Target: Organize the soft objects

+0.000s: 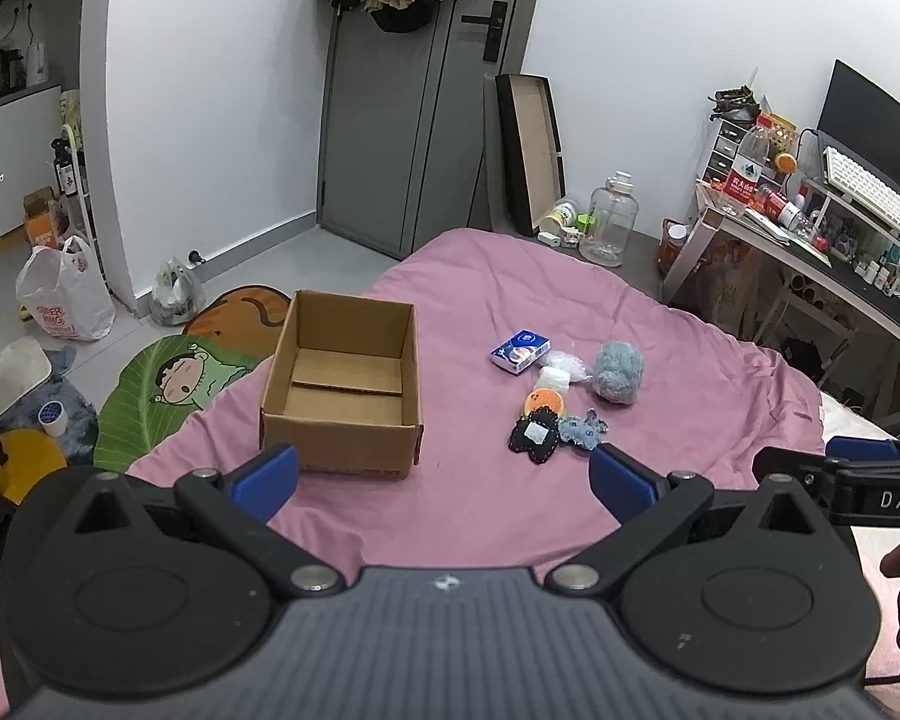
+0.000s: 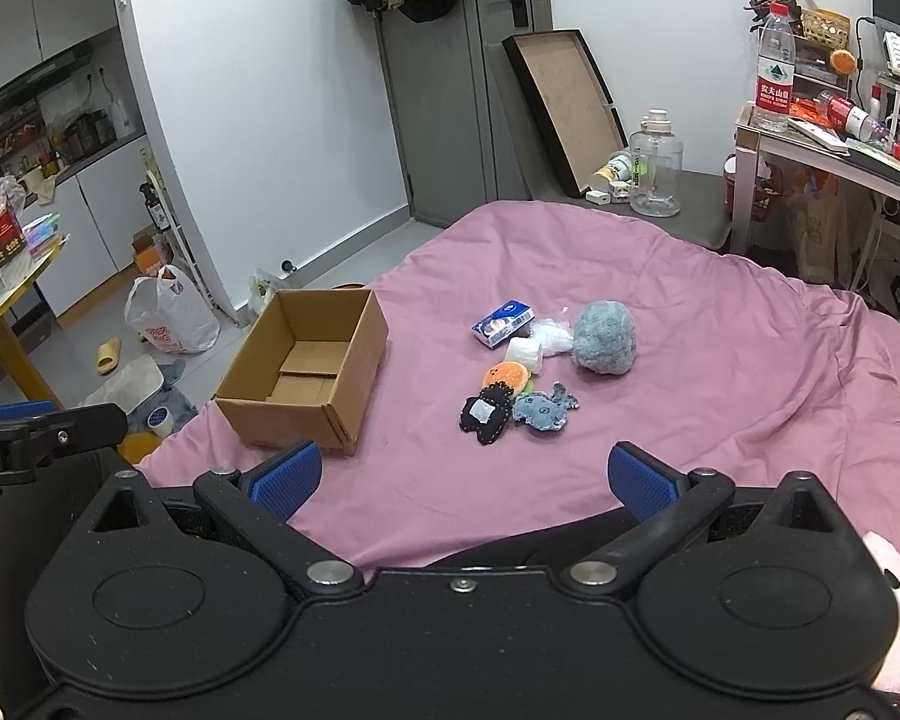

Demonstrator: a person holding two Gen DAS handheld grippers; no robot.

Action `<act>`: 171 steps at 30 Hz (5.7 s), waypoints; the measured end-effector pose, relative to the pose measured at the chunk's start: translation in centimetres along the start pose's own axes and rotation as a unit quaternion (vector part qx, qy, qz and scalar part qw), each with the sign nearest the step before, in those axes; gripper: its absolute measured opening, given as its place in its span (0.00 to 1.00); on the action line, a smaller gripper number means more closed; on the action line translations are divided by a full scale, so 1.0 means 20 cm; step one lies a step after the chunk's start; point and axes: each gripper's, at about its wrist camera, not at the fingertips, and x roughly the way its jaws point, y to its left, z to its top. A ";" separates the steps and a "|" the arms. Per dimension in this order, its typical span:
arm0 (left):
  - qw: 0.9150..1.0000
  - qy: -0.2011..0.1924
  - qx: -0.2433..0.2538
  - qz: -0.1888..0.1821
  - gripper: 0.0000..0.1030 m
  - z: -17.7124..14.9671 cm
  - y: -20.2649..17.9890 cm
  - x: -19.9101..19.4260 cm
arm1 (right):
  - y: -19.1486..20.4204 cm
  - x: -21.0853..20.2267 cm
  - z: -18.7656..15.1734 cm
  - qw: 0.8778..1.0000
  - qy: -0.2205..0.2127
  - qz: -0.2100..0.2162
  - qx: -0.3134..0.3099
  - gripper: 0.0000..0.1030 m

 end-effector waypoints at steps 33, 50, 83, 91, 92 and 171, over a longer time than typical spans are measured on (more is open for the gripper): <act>1.000 0.008 -0.001 -0.003 0.99 -0.01 -0.01 0.01 | 0.00 0.01 -0.01 1.000 0.003 0.004 -0.003 1.00; 1.000 0.007 -0.004 -0.006 0.99 -0.01 0.00 0.06 | 0.01 0.09 -0.02 1.000 0.002 0.011 0.025 1.00; 0.998 0.069 -0.010 -0.004 0.97 0.09 -0.12 0.72 | -0.27 0.61 0.04 0.995 0.045 0.012 0.093 1.00; 0.997 0.075 -0.013 -0.009 0.95 0.12 -0.16 0.87 | -0.36 0.79 0.09 0.990 0.062 0.023 0.121 1.00; 0.997 0.077 -0.013 -0.011 0.94 0.13 -0.17 0.89 | -0.37 0.82 0.09 0.989 0.064 0.025 0.128 1.00; 0.983 0.163 -0.076 -0.021 0.34 0.16 -0.30 1.28 | -0.64 1.20 0.13 0.957 0.129 0.089 0.246 0.16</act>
